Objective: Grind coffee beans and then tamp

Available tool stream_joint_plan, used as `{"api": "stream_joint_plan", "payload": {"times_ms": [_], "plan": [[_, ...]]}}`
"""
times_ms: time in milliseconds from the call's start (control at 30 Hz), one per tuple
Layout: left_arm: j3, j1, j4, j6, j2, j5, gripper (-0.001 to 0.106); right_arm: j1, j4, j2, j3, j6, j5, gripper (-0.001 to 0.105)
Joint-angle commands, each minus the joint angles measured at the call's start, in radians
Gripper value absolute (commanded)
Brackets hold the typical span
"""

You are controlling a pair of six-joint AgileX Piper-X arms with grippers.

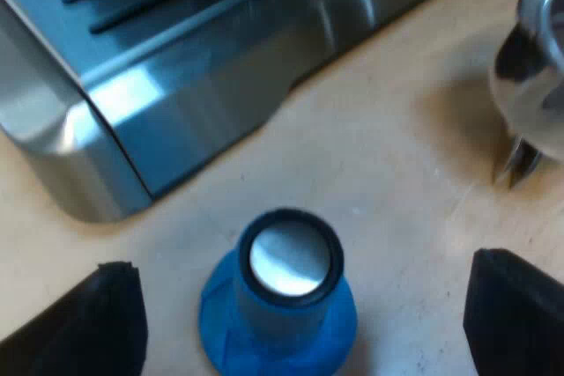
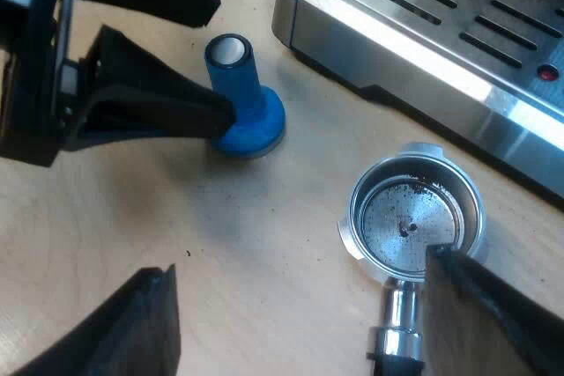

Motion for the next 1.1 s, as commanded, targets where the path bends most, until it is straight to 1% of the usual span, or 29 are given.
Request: {"api": "stream_joint_plan", "payload": {"times_ms": [33, 100, 433, 600, 800, 933, 1100], "plan": [[0.0, -0.003, -0.037, -0.018, 0.022, -0.003, 0.08, 0.0, -0.007, -0.003, -0.003, -0.015, 0.005, 0.06], [0.0, -0.003, -0.062, -0.021, 0.041, -0.003, 0.08, 0.0, -0.007, -0.003, -0.003, -0.015, 0.005, 0.06], [0.0, -0.003, -0.105, -0.033, 0.111, -0.003, 0.08, 0.0, -0.007, -0.003, -0.003, -0.013, 0.005, 0.06], [0.0, -0.003, -0.131, -0.036, 0.114, 0.013, 0.08, 0.0, -0.007, -0.003, -0.003, -0.013, 0.005, 0.06], [0.0, -0.003, -0.145, -0.04, 0.114, 0.013, 0.08, 0.0, -0.007, -0.003, -0.003, -0.013, 0.005, 0.06], [0.0, -0.003, -0.175, -0.048, 0.114, 0.022, 0.08, 0.0, -0.007, -0.003, -0.003, -0.013, 0.005, 0.06], [0.0, -0.003, -0.174, -0.055, 0.114, 0.022, 0.08, 0.0, -0.007, -0.003, -0.003, -0.011, 0.005, 0.06]]}}
